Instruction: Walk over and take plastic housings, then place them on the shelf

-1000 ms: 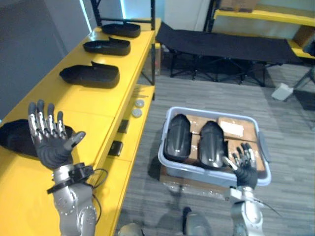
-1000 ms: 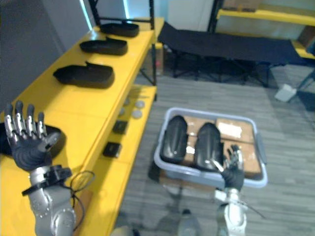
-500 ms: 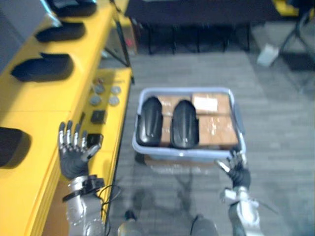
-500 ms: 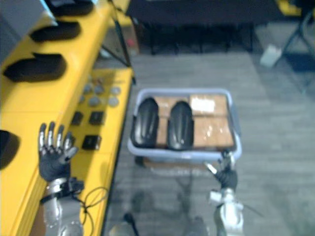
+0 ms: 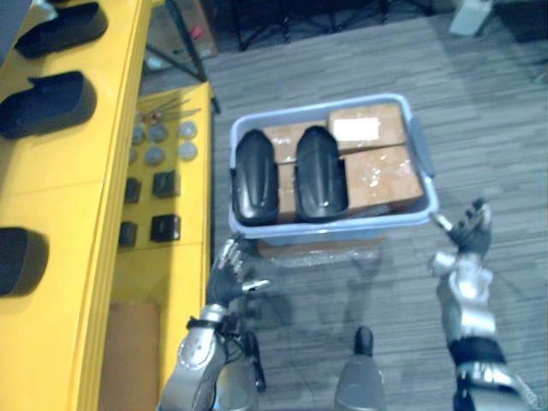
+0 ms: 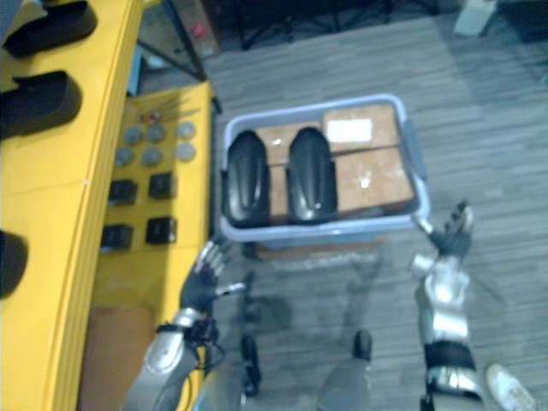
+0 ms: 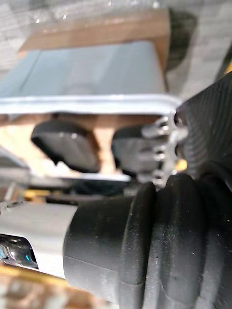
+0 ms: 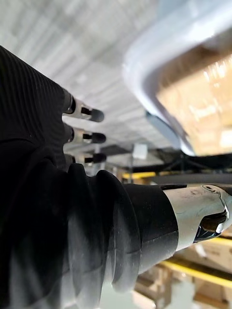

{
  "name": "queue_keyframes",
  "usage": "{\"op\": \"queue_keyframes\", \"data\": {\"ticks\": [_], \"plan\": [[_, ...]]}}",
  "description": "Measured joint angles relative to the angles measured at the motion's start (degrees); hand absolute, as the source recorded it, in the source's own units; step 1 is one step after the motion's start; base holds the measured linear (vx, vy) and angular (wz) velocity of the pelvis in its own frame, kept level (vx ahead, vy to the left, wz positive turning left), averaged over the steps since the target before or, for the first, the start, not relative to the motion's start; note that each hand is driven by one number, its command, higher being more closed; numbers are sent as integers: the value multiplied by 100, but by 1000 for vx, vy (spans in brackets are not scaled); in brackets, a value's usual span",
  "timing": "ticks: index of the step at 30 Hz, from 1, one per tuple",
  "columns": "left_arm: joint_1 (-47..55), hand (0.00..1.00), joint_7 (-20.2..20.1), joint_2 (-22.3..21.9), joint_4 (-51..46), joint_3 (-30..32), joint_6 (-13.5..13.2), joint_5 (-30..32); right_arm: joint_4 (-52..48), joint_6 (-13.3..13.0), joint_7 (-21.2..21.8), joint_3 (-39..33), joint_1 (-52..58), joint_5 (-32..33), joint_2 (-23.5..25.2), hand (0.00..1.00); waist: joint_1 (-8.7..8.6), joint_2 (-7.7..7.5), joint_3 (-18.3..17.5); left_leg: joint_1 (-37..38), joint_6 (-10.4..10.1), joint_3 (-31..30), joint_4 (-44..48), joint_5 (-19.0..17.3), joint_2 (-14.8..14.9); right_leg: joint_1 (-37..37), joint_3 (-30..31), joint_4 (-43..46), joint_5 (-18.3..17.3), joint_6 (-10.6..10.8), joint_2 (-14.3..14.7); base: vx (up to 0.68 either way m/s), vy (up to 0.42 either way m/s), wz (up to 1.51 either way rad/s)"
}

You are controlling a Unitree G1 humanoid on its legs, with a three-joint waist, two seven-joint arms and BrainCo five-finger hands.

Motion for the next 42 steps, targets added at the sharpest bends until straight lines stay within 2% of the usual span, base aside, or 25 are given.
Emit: {"op": "queue_keyframes", "data": {"ticks": [2,8,10,14,16,20,23,28,30,32,34,37,42], "plan": [[-21,0,-2,9,75,-148,-16,-3,430,-2,-96,216,-564,-1,-248,0,98,64,52,-101,14,-112,4,35,-24,-34,-83,0,30,-10,-7,-61,15,23],[-104,0,16,11,450,-691,-151,9,1328,7,-199,714,-1768,3,-740,0,283,104,272,-333,58,-279,24,120,-63,-131,-275,5,141,-64,-22,-33,11,16],[-130,0,42,8,704,-887,-260,10,1649,134,-144,926,-2120,72,-959,0,338,134,321,-394,71,-335,36,128,-134,-153,-303,14,165,-86,-82,-11,34,12],[-148,0,138,-5,838,-1054,-315,8,2009,278,-14,1103,-2486,106,-1182,0,425,205,406,-496,76,-452,114,125,-184,-227,-369,98,167,-86,-130,-13,18,9],[-145,0,201,-9,901,-1102,-360,-3,2058,297,21,1104,-2569,107,-1207,0,450,232,446,-561,76,-504,150,125,-187,-241,-432,114,167,-86,-132,-31,-4,7],[-155,0,260,-24,1138,-1308,-459,-62,2282,548,36,1214,-2875,97,-1211,0,527,297,483,-610,75,-524,192,125,-199,-287,-448,141,165,-86,-144,-13,-2,1],[-158,0,269,-213,1266,-1358,-506,-67,2518,734,147,1337,-3162,-5,-1288,0,583,429,547,-662,92,-546,210,145,-207,-345,-460,201,159,-88,-155,-42,-6,0],[-160,0,438,-303,1391,-1610,-609,-261,2876,1147,532,1601,-3335,-317,-1304,0,680,450,551,-779,89,-557,233,175,-213,-499,-458,253,154,-89,-163,-13,-6,-2],[-218,0,464,-366,1478,-1671,-680,-277,2938,1314,539,1602,-3423,-358,-1383,0,730,524,583,-853,88,-599,304,174,-213,-534,-481,303,149,-94,-166,-31,-11,6],[-225,0,473,-420,1514,-1744,-732,-278,3051,1471,581,1616,-3493,-463,-1399,0,845,545,587,-919,94,-600,330,179,-224,-609,-499,338,144,-96,-187,-44,-12,4],[-225,0,475,-421,1514,-1820,-748,-276,3147,1586,643,1617,-3498,-568,-1399,0,890,549,584,-985,93,-662,386,178,-233,-611,-556,353,141,-99,-192,-29,-11,11],[-226,0,518,-419,1572,-1929,-754,-277,3158,1625,656,1735,-3512,-709,-1399,0,927,552,582,-1061,105,-723,408,187,-263,-639,-609,371,140,-101,-211,-32,-5,12],[-223,0,680,-428,1781,-1995,-755,-285,3296,1777,665,1903,-3656,-972,-1400,0,1092,567,571,-1122,110,-739,411,196,-274,-716,-639,440,108,-129,-235,-1,-3,1]]}}
